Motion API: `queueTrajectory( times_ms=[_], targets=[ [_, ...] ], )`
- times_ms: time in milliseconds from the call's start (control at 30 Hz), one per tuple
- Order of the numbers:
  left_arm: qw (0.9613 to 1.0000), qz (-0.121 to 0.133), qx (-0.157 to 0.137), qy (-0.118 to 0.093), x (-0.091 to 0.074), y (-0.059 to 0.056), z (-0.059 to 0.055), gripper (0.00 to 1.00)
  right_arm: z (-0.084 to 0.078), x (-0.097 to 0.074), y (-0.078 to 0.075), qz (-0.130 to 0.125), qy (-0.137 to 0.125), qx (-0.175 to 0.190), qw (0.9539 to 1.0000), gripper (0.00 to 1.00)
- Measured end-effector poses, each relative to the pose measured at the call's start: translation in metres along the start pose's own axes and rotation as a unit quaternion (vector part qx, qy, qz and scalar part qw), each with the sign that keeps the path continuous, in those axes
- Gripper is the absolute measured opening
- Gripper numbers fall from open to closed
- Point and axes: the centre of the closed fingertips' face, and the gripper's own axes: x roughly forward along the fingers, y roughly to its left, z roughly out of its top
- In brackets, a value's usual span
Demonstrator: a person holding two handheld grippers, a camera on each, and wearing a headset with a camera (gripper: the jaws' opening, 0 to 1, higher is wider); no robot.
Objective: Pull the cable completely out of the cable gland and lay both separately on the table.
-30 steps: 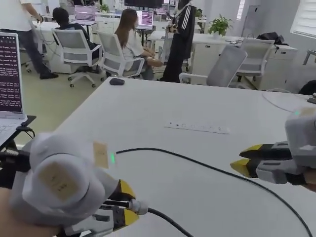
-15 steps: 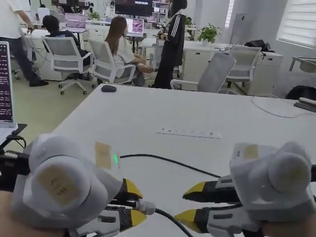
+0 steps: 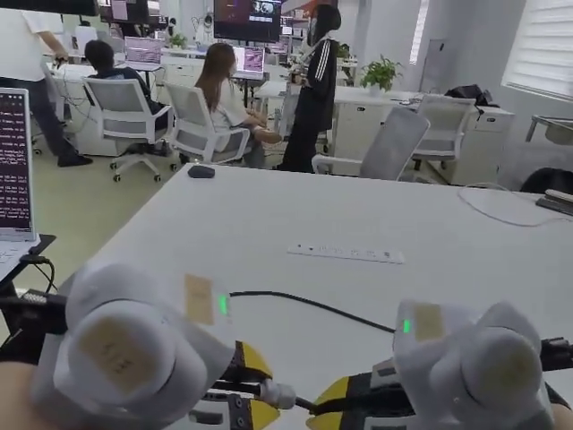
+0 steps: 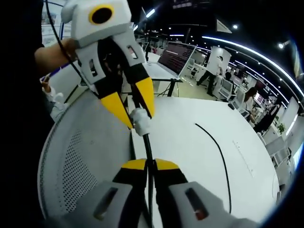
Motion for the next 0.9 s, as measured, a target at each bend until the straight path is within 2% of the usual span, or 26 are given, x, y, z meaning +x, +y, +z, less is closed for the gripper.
queueTrajectory(
  times_ms=[333,600,700,767,800,867,900],
  targets=[
    [0.9999,0.010,-0.008,0.004,-0.006,0.006,-0.007,0.16,-0.030,-0.006,-0.008,-0.013,0.031,0.030,0.9990,0.03],
    [0.9998,0.015,-0.010,0.006,-0.009,0.008,-0.010,0.16,-0.067,-0.013,-0.015,-0.040,0.096,0.049,0.9933,0.03],
    [0.9998,0.016,-0.011,0.004,-0.010,0.007,-0.009,0.16,-0.077,-0.014,-0.011,-0.030,0.117,0.060,0.9908,0.04],
    [0.9998,0.015,-0.009,0.005,-0.008,0.006,-0.008,0.16,-0.077,-0.013,-0.011,-0.031,0.121,0.064,0.9901,0.08],
    [0.9999,0.013,-0.009,0.007,-0.007,0.004,-0.009,0.16,-0.070,-0.012,-0.010,-0.032,0.112,0.063,0.9912,0.12],
    [0.9999,0.010,-0.007,0.010,-0.004,0.001,-0.009,0.16,-0.055,-0.007,-0.004,-0.016,0.084,0.075,0.9936,0.13],
    [0.9999,0.009,-0.006,0.010,-0.004,0.000,-0.010,0.16,-0.043,-0.003,-0.002,-0.011,0.064,0.077,0.9949,0.13]
  ],
)
